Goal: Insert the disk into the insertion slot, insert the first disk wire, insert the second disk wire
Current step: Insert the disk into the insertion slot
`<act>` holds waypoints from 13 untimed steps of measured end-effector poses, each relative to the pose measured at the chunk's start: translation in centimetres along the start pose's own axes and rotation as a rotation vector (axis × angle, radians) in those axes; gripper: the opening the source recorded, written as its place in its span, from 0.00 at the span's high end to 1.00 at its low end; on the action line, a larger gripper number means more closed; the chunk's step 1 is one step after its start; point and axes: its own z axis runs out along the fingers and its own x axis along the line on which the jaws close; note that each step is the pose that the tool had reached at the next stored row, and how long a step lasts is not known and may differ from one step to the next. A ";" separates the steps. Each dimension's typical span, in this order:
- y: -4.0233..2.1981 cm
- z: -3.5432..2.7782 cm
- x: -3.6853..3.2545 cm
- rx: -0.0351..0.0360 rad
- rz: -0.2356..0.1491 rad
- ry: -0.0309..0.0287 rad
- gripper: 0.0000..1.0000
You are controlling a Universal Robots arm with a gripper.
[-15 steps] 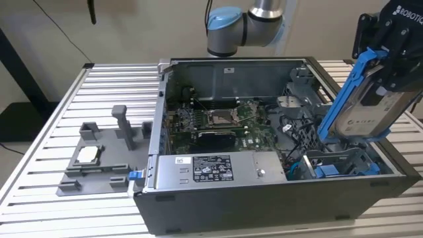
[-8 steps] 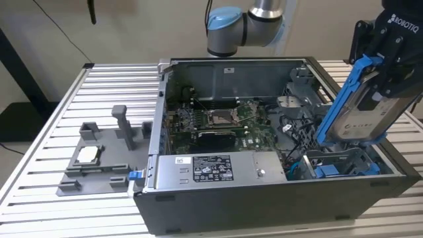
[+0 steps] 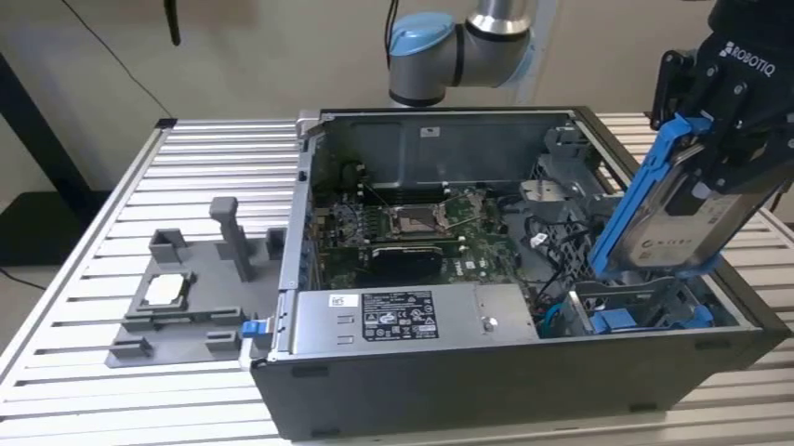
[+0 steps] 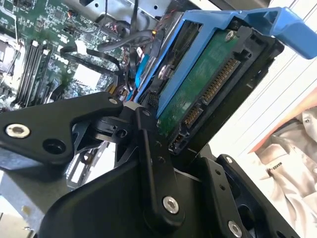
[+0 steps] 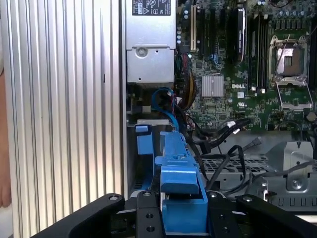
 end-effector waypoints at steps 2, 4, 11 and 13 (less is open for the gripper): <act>0.00 0.06 0.00 0.0000 0.000 0.0001 0.67; 0.00 0.07 0.00 0.0000 0.000 0.0001 0.67; 0.00 0.07 -0.06 0.0000 0.000 0.0001 0.67; 0.00 0.07 -0.06 0.0000 0.000 0.0001 0.67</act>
